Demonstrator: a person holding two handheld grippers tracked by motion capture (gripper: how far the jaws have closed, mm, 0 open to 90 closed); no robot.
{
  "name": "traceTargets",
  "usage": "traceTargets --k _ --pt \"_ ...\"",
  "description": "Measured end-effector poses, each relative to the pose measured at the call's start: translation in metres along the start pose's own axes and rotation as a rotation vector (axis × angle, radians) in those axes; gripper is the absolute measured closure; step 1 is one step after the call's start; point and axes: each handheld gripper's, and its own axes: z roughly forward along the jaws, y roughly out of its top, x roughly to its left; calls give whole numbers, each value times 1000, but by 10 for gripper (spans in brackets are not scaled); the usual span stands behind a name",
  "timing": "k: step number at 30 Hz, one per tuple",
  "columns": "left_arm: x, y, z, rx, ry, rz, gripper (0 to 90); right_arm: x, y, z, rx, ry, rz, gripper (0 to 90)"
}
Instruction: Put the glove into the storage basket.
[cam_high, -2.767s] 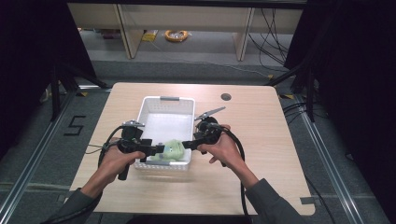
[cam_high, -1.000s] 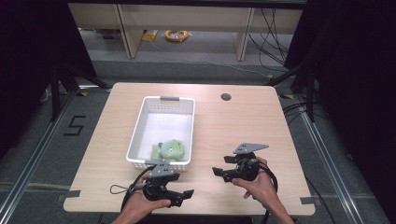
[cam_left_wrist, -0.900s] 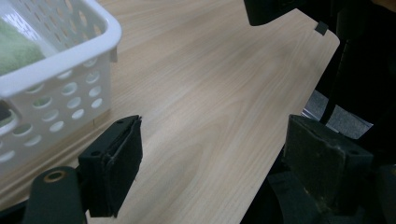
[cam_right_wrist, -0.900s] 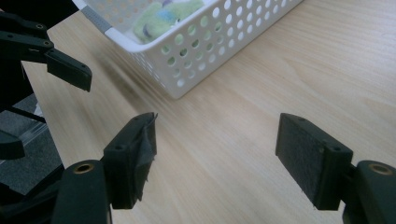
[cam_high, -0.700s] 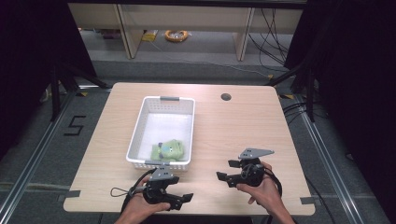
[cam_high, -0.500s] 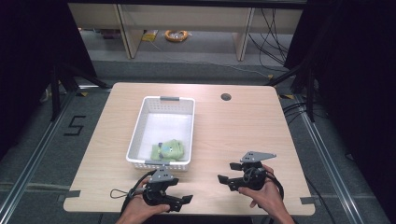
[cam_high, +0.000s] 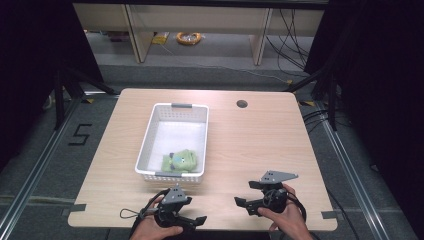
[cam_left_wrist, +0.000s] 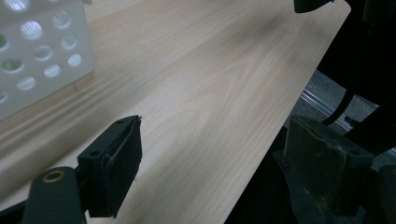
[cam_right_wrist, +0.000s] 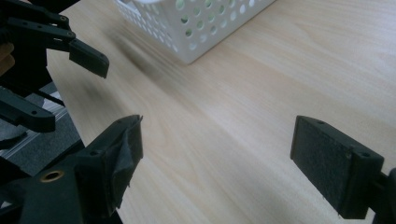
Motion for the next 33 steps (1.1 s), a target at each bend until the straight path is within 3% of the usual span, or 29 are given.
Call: traceTargets --k 1,3,4,5,6,7,8,9,11,12,13,14,16,17,18,20,21,22,23,24,25,26,27,30,31,32,33 --pt "0 -1 1 -4 0 13 190 -2 -1 0 -4 -8 -33 180" --pt "-2 -4 2 -4 2 -9 190 1 -4 -2 15 -10 0 181" --pt "0 -4 1 21 8 25 190 -1 -6 -1 -3 -24 -26 181" --pt "-1 -6 2 2 1 10 190 1 -7 -2 5 -4 6 180" --pt "-1 -7 2 8 1 15 190 -1 -8 -3 6 -19 -22 181" --pt "-2 -8 3 12 2 -2 190 -1 -10 -3 6 -4 -22 180" --pt "-2 -9 3 12 1 11 190 1 -12 -4 20 -8 -4 180" --pt "-2 -10 3 17 0 14 189 -2 -13 -3 10 12 -35 180" --pt "-4 -13 5 22 -3 -2 188 0 -17 -6 23 -23 -11 180" --pt "-3 -13 5 33 -4 16 187 -1 -19 -8 24 -23 -27 179" --pt "-6 -14 6 19 -12 -10 187 0 -21 -8 30 -28 -20 178" --pt "-5 -15 6 31 -7 14 187 0 -23 -9 23 -33 -20 178" --pt "-7 -17 6 29 -9 3 186 0 -26 -10 41 -23 -28 178" --pt "-7 -17 6 29 -11 18 186 0 -28 -12 46 -36 -31 178" --pt "-7 -18 6 29 -7 16 186 3 -31 -13 57 -35 -4 179" --pt "-8 -20 6 36 8 20 186 1 -35 -14 57 -48 -43 179" --pt "-10 -21 6 30 -4 -1 185 1 -38 -14 55 -52 -56 180" --pt "-9 -21 6 36 0 22 185 2 -39 -15 65 -61 -54 179" --pt "-11 -22 7 33 -3 8 185 2 -41 -15 71 -53 -59 179" --pt "-11 -23 7 47 1 17 183 5 -43 -16 74 -62 -29 179" --pt "-13 -24 8 46 -7 15 183 3 -44 -17 76 -68 -66 180" --pt "-15 -24 9 43 -16 8 183 3 -46 -18 73 -59 -57 179" --pt "-14 -25 9 61 1 30 183 5 -48 -19 84 -64 -32 179" --pt "-15 -24 9 48 -15 26 182 1 -51 -20 77 -58 -74 179" --pt "-14 -24 9 48 -7 38 182 1 -52 -20 74 -49 -70 179" --pt "-13 -24 9 56 -3 44 182 4 -53 -22 83 -60 -22 179" --pt "-14 -24 9 43 -11 28 183 3 -53 -22 72 -74 -52 179"
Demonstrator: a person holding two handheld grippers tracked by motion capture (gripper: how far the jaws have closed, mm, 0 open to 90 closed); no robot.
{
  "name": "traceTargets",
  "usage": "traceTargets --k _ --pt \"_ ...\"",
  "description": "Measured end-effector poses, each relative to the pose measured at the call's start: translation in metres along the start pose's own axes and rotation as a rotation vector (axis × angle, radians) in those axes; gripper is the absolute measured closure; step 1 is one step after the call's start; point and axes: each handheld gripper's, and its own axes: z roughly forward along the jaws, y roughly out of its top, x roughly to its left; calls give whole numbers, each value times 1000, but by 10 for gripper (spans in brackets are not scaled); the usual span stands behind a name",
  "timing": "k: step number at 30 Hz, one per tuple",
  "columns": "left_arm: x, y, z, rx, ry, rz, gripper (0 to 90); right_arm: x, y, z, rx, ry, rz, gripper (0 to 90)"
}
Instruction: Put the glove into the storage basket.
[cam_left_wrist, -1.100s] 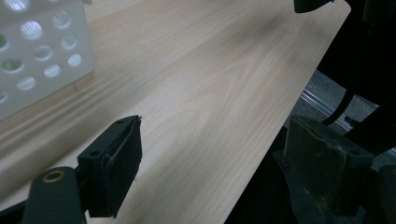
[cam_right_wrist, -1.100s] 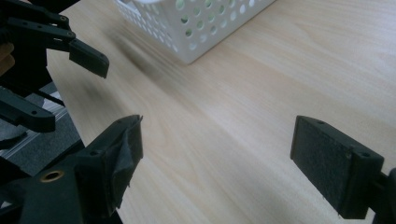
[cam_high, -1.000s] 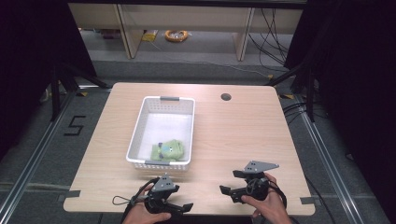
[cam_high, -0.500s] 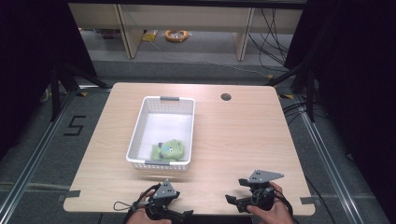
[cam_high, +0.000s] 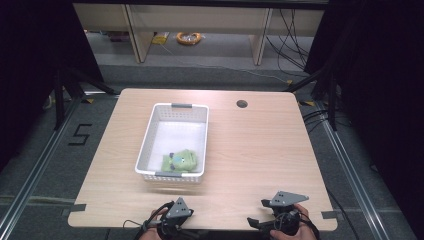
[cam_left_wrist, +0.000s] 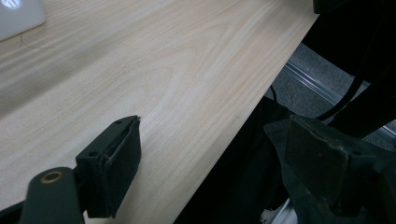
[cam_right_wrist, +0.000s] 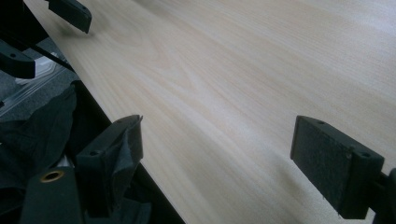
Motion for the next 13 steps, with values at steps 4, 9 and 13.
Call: traceTargets --k 4,9,13 --pt "-1 0 1 -2 3 -18 182 -1 0 1 1 13 -16 179" --pt "0 0 0 1 6 -15 183 -1 0 2 -3 -1 -27 178" --pt "2 1 0 0 7 3 183 -1 0 2 10 1 -28 178"
